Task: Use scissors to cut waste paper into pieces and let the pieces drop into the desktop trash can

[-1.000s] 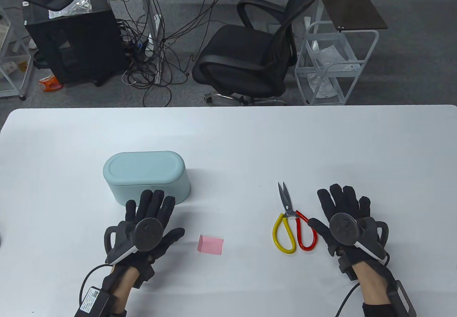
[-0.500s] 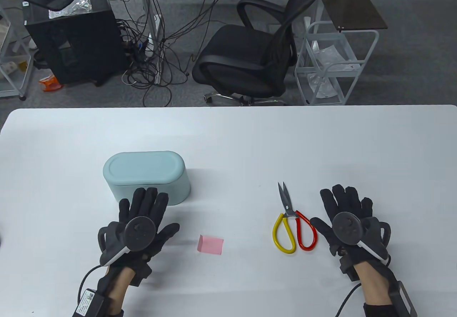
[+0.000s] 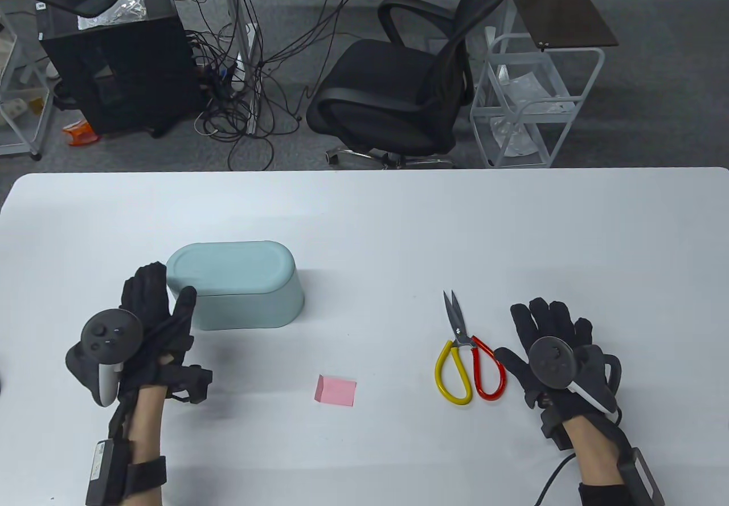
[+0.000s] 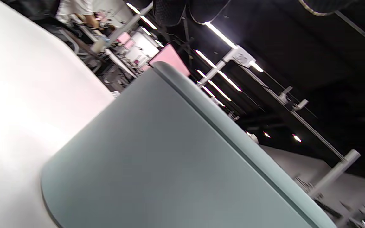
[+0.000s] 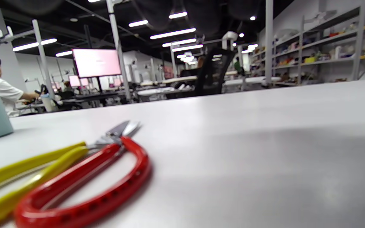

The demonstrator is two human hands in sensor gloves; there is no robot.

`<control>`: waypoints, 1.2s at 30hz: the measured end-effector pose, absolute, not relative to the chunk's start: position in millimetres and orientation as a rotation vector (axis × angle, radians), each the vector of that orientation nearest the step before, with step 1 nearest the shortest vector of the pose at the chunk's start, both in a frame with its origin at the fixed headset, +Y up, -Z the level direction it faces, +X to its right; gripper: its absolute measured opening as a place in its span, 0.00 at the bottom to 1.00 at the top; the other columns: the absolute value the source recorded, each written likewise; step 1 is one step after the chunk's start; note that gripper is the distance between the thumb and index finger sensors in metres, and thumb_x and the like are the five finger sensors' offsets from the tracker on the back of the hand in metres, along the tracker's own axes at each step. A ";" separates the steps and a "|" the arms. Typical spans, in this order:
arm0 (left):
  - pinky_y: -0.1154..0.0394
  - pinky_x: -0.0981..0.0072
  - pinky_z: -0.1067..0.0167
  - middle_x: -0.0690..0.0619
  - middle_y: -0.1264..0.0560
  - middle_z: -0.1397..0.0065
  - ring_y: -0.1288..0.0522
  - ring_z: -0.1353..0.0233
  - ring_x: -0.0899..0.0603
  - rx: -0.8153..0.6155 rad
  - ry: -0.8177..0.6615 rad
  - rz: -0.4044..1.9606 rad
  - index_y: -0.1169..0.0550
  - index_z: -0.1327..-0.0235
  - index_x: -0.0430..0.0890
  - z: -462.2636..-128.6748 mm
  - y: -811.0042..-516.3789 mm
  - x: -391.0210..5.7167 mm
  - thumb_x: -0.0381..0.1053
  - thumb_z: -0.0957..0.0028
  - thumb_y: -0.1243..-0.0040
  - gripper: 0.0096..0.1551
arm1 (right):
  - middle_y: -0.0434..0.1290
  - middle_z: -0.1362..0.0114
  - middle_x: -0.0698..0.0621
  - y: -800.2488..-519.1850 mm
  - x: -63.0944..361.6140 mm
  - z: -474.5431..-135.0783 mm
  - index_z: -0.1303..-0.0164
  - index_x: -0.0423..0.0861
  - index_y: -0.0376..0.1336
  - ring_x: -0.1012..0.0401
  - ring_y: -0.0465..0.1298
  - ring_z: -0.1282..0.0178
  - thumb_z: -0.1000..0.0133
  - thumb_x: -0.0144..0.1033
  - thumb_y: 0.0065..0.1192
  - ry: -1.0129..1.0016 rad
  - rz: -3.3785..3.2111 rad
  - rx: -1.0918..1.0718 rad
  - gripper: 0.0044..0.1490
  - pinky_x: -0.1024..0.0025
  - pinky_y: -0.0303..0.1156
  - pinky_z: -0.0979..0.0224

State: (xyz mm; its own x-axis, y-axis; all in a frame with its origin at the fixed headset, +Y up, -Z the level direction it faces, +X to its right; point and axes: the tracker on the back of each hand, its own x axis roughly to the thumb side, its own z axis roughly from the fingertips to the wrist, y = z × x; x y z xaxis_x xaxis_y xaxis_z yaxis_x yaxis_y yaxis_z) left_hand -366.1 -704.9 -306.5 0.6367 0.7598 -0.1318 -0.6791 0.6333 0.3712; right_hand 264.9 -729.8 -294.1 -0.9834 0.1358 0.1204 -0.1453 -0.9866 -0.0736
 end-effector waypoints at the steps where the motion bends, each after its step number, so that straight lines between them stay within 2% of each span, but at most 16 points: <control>1: 0.53 0.32 0.24 0.43 0.47 0.11 0.52 0.14 0.30 0.287 0.307 0.857 0.45 0.16 0.47 -309.8 -708.5 -370.5 0.76 0.51 0.56 0.55 | 0.51 0.12 0.43 -729.7 264.8 -294.1 0.18 0.54 0.46 0.38 0.49 0.15 0.53 0.73 0.39 -0.122 2.993 0.173 0.54 0.27 0.45 0.22; 4: 0.53 0.32 0.24 0.42 0.46 0.11 0.52 0.14 0.30 0.210 0.338 0.842 0.46 0.16 0.45 -320.1 -719.3 -377.1 0.78 0.51 0.58 0.57 | 0.51 0.12 0.43 -729.8 265.2 -294.6 0.18 0.55 0.46 0.38 0.49 0.15 0.53 0.73 0.39 -0.111 2.986 0.170 0.54 0.27 0.45 0.22; 6: 0.52 0.32 0.25 0.42 0.46 0.11 0.51 0.14 0.29 0.158 0.343 0.916 0.48 0.15 0.45 -326.9 -726.8 -377.4 0.79 0.51 0.60 0.58 | 0.51 0.12 0.43 -730.3 266.2 -294.9 0.18 0.55 0.46 0.38 0.49 0.15 0.53 0.73 0.39 -0.103 2.973 0.164 0.54 0.27 0.45 0.22; 10: 0.51 0.32 0.25 0.40 0.45 0.12 0.49 0.15 0.28 0.144 0.356 1.205 0.48 0.16 0.44 -337.4 -741.3 -375.3 0.79 0.51 0.61 0.59 | 0.51 0.12 0.43 -730.4 267.4 -295.1 0.18 0.54 0.46 0.38 0.49 0.15 0.53 0.73 0.39 -0.098 2.963 0.161 0.54 0.27 0.45 0.22; 14: 0.51 0.31 0.25 0.38 0.48 0.12 0.49 0.16 0.26 0.179 0.394 1.508 0.48 0.16 0.43 -340.7 -751.6 -374.2 0.78 0.50 0.59 0.58 | 0.51 0.12 0.42 -731.3 267.8 -296.0 0.18 0.54 0.46 0.38 0.50 0.15 0.53 0.73 0.39 -0.099 2.951 0.168 0.54 0.27 0.46 0.22; 19: 0.49 0.31 0.25 0.40 0.48 0.11 0.48 0.16 0.27 0.156 0.378 1.420 0.49 0.16 0.44 -344.7 -751.7 -374.1 0.78 0.50 0.60 0.57 | 0.51 0.12 0.42 -732.4 267.4 -296.4 0.18 0.54 0.45 0.38 0.50 0.15 0.53 0.73 0.39 -0.088 2.948 0.175 0.54 0.27 0.46 0.22; 24: 0.51 0.31 0.25 0.41 0.48 0.11 0.48 0.16 0.28 0.119 0.352 1.463 0.48 0.15 0.45 -349.8 -753.6 -367.0 0.78 0.50 0.60 0.56 | 0.52 0.12 0.42 -732.9 267.7 -296.6 0.18 0.53 0.45 0.38 0.50 0.15 0.53 0.73 0.39 -0.076 2.941 0.172 0.55 0.27 0.46 0.22; 29: 0.52 0.31 0.25 0.42 0.50 0.10 0.50 0.16 0.27 0.029 0.311 1.441 0.50 0.15 0.46 -357.1 -750.4 -343.4 0.78 0.49 0.60 0.56 | 0.52 0.12 0.42 -733.8 267.7 -297.0 0.18 0.53 0.46 0.38 0.50 0.15 0.53 0.73 0.40 -0.064 2.931 0.168 0.54 0.27 0.46 0.22; 36: 0.51 0.31 0.26 0.43 0.49 0.11 0.49 0.16 0.28 -0.042 0.230 1.565 0.47 0.15 0.45 -364.7 -757.5 -295.2 0.77 0.49 0.59 0.55 | 0.52 0.12 0.42 -734.4 267.2 -297.0 0.18 0.53 0.46 0.38 0.51 0.15 0.52 0.72 0.40 -0.053 2.928 0.174 0.54 0.27 0.47 0.22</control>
State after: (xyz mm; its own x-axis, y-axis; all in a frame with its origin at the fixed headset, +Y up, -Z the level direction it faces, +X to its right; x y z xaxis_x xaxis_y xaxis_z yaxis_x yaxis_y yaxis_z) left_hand -295.2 -757.5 -364.7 -0.0111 0.9851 -0.1719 -0.9928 0.0096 0.1191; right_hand 267.2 -734.4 -297.0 -0.9715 0.2040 0.1211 -0.2082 -0.9778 -0.0233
